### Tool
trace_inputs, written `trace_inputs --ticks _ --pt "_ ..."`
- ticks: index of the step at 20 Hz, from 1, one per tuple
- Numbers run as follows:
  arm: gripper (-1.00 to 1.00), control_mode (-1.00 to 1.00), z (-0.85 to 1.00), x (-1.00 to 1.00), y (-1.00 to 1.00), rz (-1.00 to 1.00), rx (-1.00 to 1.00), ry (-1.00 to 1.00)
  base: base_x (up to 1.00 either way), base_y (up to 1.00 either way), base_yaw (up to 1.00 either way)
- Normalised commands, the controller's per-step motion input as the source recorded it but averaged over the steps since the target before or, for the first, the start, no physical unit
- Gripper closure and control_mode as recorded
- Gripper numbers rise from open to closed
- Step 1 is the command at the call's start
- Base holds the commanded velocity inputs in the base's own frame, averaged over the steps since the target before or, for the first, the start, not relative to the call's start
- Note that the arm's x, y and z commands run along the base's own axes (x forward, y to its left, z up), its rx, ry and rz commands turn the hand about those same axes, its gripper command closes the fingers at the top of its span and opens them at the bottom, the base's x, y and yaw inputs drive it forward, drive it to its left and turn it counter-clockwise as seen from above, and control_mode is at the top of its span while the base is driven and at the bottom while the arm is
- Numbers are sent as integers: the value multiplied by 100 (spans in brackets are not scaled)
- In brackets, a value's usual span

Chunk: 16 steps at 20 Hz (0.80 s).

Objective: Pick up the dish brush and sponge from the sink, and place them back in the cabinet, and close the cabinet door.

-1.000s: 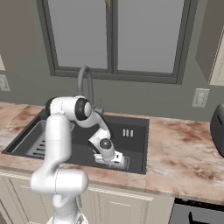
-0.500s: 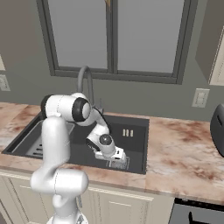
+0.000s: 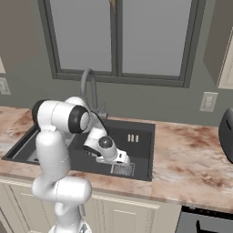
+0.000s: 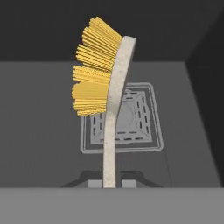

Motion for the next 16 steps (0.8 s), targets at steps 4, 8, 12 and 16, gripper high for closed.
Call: trace_inputs --ticks 4,8,12,16 --pt "100 -100 61 -8 0 0 0 -1 0 0 0" --pt "100 -100 64 -3 -1 0 0 0 0 0 0" --pt "100 -100 64 0 -2 0 0 0 0 0 0" --pt "100 -100 64 0 -3 0 0 0 0 0 0"
